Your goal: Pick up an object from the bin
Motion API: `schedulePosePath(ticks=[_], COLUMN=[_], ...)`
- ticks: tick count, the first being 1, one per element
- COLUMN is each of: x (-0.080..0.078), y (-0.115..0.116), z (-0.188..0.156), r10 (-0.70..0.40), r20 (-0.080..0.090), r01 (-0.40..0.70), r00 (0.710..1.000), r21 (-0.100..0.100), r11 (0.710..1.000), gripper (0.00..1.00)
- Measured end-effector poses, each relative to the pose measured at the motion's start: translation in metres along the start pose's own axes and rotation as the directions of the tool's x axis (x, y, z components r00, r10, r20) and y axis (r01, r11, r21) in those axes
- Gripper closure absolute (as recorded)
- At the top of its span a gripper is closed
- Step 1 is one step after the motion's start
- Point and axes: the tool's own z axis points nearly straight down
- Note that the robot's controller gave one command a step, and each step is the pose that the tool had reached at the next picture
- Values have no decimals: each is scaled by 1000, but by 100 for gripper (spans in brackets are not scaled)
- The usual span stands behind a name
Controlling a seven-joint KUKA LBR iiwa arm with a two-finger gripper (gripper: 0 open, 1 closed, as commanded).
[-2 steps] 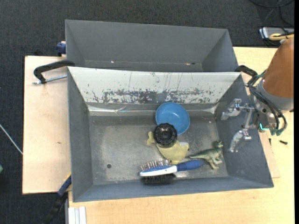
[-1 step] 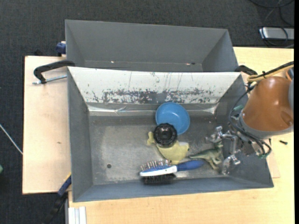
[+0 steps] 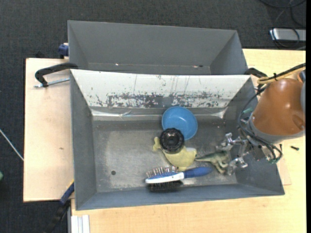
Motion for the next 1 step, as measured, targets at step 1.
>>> schedulePosePath(ticks=[1], x=[-1], y=[10], z=[-135], r10=[-182], r20=[4], r01=[182], r00=[983], r21=[5], r11=[983], gripper=[100])
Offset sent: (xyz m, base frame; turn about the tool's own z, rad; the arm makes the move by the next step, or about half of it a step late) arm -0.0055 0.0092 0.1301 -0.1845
